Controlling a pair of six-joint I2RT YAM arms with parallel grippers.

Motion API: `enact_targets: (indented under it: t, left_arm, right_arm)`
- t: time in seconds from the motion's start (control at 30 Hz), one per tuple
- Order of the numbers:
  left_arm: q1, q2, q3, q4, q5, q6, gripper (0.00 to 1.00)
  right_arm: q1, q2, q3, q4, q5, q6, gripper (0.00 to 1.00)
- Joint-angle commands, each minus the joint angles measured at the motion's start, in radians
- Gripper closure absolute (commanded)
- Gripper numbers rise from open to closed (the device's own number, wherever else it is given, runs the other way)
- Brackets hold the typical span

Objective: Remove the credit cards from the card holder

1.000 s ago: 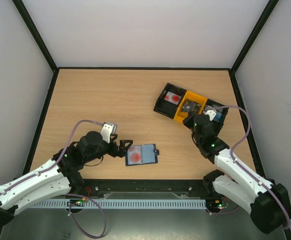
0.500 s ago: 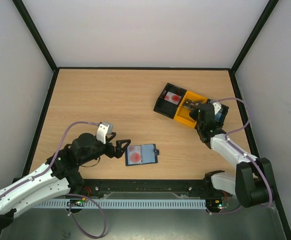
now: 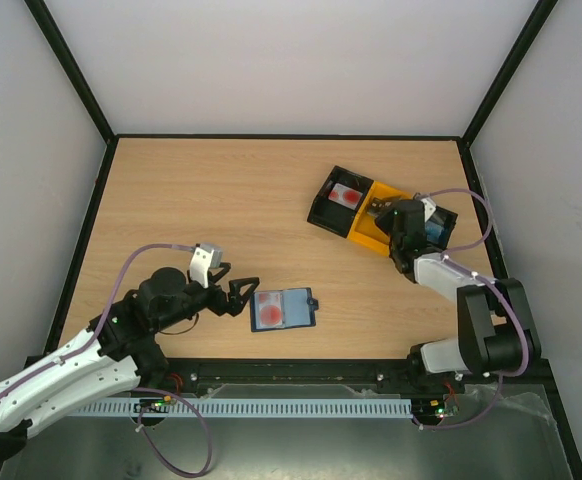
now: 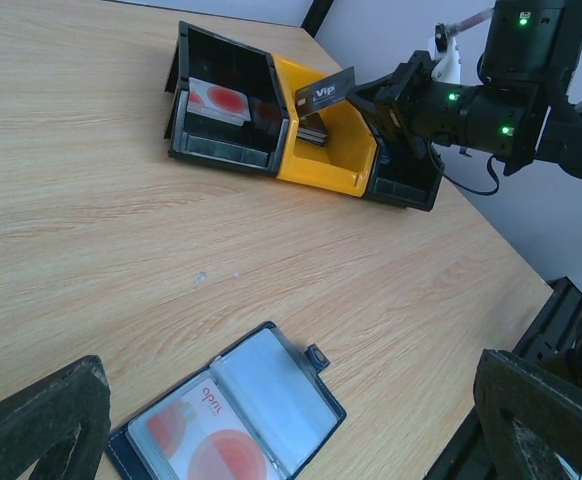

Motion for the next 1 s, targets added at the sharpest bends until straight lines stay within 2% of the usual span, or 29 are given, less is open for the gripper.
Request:
enact_targets:
  t: [0.0, 0.63, 0.83, 0.97]
  left_arm:
    - [0.005, -0.009, -0.009, 0.023, -0.010, 0.017, 0.00]
    - [0.005, -0.011, -0.011, 0.027, -0.010, 0.021, 0.00]
    - [0.004, -0.010, -0.012, 0.029, -0.010, 0.020, 0.00]
    - [0.005, -0.011, -0.012, 0.027, -0.010, 0.017, 0.00]
  right_arm:
    - [-0.008, 0.032, 0.032, 0.097, -0.016, 0.000, 0.98]
    - [-0.022, 0.203, 0.047, 0.195, -0.038, 0.022, 0.98]
    - [-0.026, 0.235, 0.063, 0.188, -0.038, 0.021, 0.98]
    - [-0.029, 0.257, 0.089, 0.159, -0.036, 0.013, 0.94]
